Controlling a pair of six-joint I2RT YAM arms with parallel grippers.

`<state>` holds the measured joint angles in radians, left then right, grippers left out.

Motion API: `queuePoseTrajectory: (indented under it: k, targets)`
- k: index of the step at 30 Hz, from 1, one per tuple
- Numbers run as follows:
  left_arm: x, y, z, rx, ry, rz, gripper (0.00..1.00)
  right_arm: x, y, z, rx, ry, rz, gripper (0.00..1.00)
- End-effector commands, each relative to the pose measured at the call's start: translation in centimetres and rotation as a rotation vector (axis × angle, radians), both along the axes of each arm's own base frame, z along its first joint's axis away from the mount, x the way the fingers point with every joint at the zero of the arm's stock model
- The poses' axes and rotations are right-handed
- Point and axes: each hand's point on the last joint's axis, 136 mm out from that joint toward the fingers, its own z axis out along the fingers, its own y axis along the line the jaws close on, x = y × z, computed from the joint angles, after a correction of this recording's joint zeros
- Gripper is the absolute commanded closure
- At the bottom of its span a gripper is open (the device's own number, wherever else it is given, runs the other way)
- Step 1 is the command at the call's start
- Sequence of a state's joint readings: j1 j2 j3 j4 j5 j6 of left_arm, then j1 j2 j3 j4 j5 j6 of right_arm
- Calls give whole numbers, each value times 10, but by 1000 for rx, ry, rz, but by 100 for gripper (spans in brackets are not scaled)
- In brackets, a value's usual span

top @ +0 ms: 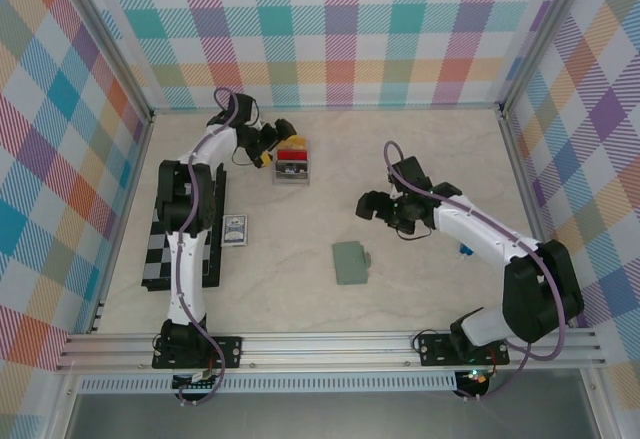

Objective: Put the credit cards into the card holder
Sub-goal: Move the storage box to the center of the table.

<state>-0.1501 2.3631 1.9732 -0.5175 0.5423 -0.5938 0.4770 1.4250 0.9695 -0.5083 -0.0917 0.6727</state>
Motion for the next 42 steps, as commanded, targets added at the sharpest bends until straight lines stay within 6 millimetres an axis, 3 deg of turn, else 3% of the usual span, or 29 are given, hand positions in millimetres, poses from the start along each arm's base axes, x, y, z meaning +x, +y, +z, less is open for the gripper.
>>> queuePoseTrajectory:
  k: [1, 11, 15, 22, 27, 33, 42]
  targets:
    - [-5, -38, 10, -65, -22, -92, 1, -3, -6, 4, 23, -2, -23, 11]
    - [-38, -127, 11, -107, -42, -344, 3, -11, -27, -3, 71, 11, -87, 13]
    - [-64, -173, 11, -123, -45, -495, 4, -14, -36, -7, 115, 27, -119, 15]
    - [-110, -230, 12, -177, -42, -694, 4, -18, -45, -15, 190, 41, -147, 26]
    - [-126, -241, 9, -145, -31, -724, 7, -10, -53, -19, 223, 21, -122, 25]
    - [-115, -233, 14, -78, -58, -627, 7, 28, -84, -18, 209, -55, -183, 20]
    - [-104, -212, 35, -76, -109, -442, 8, 93, -75, -15, 313, -35, -134, 23]
